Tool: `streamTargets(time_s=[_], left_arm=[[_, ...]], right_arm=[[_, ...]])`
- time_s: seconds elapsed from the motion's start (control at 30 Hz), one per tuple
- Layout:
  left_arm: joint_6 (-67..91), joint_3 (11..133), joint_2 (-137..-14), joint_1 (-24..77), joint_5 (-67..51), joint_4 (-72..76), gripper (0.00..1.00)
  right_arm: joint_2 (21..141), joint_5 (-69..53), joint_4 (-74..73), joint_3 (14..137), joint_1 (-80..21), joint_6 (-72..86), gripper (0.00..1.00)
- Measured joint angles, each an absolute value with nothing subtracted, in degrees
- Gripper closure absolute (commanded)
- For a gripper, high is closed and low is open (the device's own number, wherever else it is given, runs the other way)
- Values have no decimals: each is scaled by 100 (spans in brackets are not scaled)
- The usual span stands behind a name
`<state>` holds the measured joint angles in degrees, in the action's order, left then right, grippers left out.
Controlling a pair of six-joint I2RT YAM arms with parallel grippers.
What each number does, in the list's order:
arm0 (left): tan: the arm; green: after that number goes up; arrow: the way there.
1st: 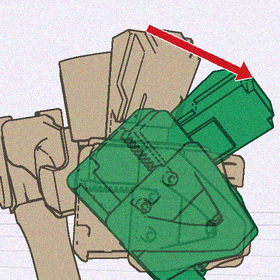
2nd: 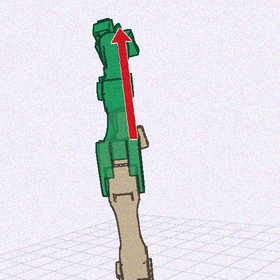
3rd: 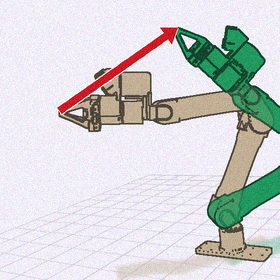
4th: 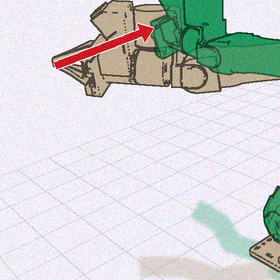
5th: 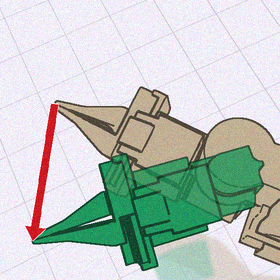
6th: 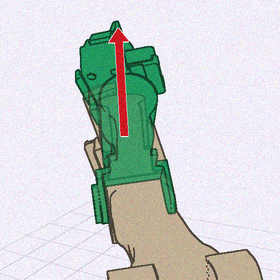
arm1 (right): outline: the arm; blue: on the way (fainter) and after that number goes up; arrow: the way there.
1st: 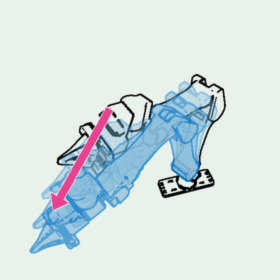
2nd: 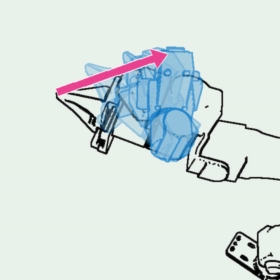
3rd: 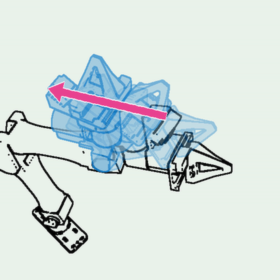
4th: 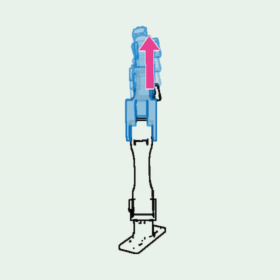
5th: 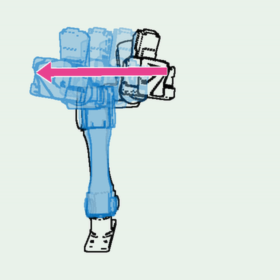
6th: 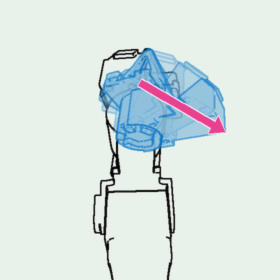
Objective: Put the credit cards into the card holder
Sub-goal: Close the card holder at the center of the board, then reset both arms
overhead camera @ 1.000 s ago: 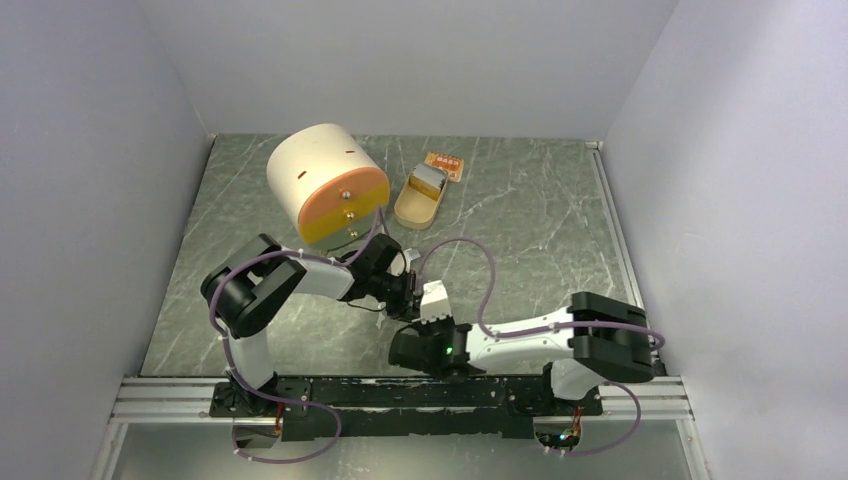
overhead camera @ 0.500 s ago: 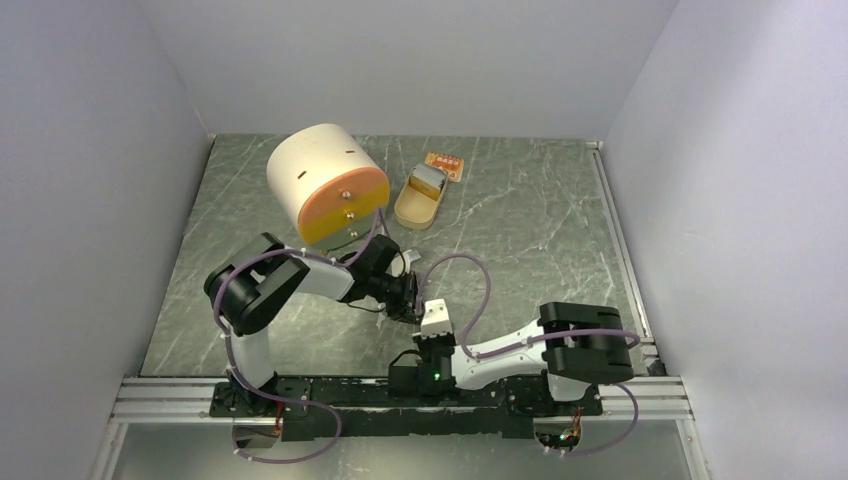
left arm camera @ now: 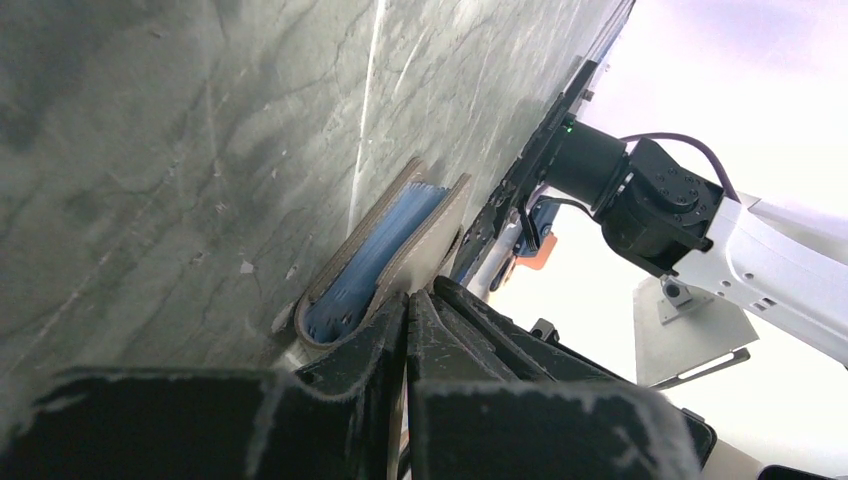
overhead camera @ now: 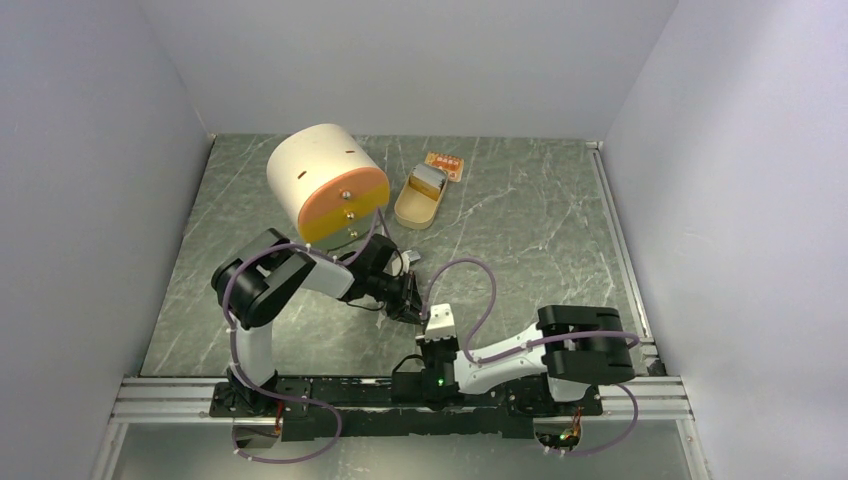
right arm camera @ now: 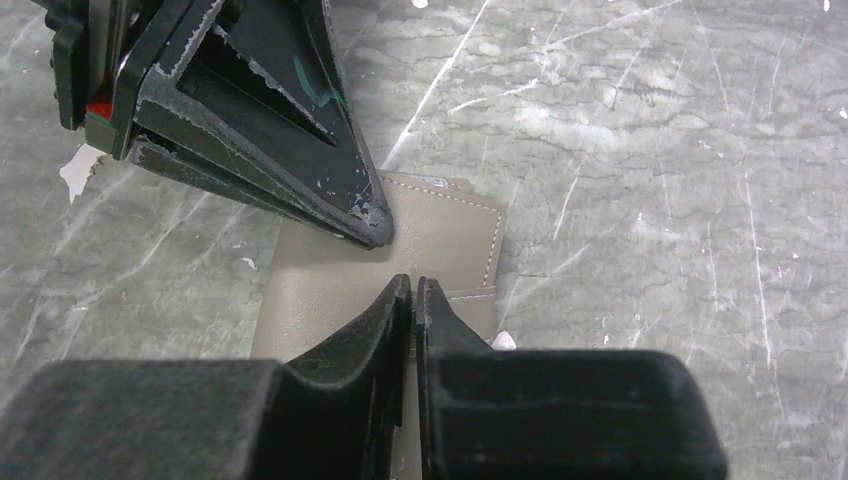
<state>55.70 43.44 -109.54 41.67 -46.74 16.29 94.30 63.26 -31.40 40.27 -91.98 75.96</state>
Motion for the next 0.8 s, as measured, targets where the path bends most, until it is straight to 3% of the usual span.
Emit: streamTargets(time_s=[0.13,0.33,0.5,0.6,0.67,0.7,0.73,0.77,0.8], left_arm=[[5564,4344,-10881,4167,-4626,1549,91],[5188,4523,-10186,4014,-3793,327,88],[4799,5551,-9448,3806,-2930,-967,80],[4589,6147,-8812,3756,-2414,-1452,65],[4475,6423,-8318,3745,-2034,-1774,55],[4425,6519,-8079,3745,-1876,-1914,49],[4372,6606,-7776,3745,-1660,-2080,39],[4316,6637,-7544,3745,-1527,-2185,12],[4263,6654,-7225,3745,-1352,-2329,0]], right_arm=[[9432,6366,-3159,4036,-9266,7699,84],[9373,5725,-4353,4751,-9334,7955,61],[8075,5616,-5148,5354,-8965,7725,47],[6836,5492,-5009,5395,-8525,7096,28],[6165,5341,-4821,5365,-8274,6663,1],[5828,5249,-4716,5343,-8184,6445,0],[5509,5164,-4615,5323,-8125,6267,1],[5225,5107,-4530,5301,-8099,6110,1],[4958,5046,-4427,5269,-8082,5953,1]])
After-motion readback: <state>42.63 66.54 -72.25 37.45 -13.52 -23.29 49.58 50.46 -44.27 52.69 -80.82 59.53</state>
